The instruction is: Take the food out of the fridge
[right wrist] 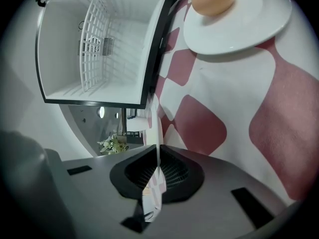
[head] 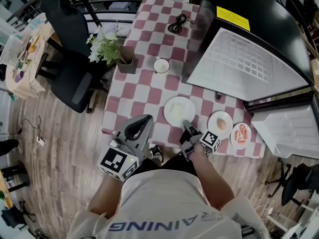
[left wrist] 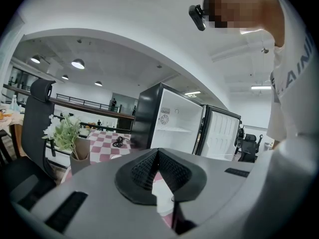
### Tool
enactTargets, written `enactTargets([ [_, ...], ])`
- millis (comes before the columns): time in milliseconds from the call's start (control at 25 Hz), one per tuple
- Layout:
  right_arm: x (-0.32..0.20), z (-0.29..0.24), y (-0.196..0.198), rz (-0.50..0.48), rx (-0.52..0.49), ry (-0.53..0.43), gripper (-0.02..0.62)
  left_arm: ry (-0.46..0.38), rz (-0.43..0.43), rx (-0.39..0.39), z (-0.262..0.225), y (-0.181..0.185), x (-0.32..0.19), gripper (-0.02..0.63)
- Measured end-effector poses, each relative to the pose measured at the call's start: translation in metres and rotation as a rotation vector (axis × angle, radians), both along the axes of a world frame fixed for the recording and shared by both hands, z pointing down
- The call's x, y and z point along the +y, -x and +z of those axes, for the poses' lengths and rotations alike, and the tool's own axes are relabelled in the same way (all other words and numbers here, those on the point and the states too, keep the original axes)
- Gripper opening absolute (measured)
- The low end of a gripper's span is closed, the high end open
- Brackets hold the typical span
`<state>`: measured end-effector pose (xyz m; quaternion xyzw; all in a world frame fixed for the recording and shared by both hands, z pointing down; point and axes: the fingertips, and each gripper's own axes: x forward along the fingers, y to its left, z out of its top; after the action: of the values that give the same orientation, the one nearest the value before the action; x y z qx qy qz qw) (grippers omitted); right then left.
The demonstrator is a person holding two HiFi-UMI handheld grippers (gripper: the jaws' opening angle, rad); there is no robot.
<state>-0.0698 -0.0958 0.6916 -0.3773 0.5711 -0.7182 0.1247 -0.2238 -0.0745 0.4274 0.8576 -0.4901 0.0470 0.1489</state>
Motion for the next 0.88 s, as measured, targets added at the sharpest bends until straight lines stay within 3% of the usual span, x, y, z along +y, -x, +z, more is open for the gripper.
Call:
enactTargets([
  [320, 0.009, 0.005, -0.015, -0.024, 0.09, 0.001, 0.032, -0.008, 0.021, -0.002, -0.002, -0.005, 0.002, 0.005],
  [480, 0.013, 0.004, -0.016, -0.139, 0.238, -0.049, 0.044, -0.006, 0.033, -0.004, -0.002, -0.01, 0.002, 0.005],
  [560, 0.015, 0.003, -0.014, -0.192, 0.285, -0.075, 0.114, -0.003, 0.04, -0.005, -0.001, -0.013, 0.003, 0.005],
  [680, 0.019, 0.004, -0.013, -0.275, 0.372, -0.11, 0.157, -0.001, 0.046, -0.008, 0.0, -0.016, 0.004, 0.005],
  [880, 0.026, 0.009, -0.017, -0.406, 0.526, -0.17, 0.183, 0.0, 0.05, -0.014, 0.002, -0.018, 0.004, 0.005],
])
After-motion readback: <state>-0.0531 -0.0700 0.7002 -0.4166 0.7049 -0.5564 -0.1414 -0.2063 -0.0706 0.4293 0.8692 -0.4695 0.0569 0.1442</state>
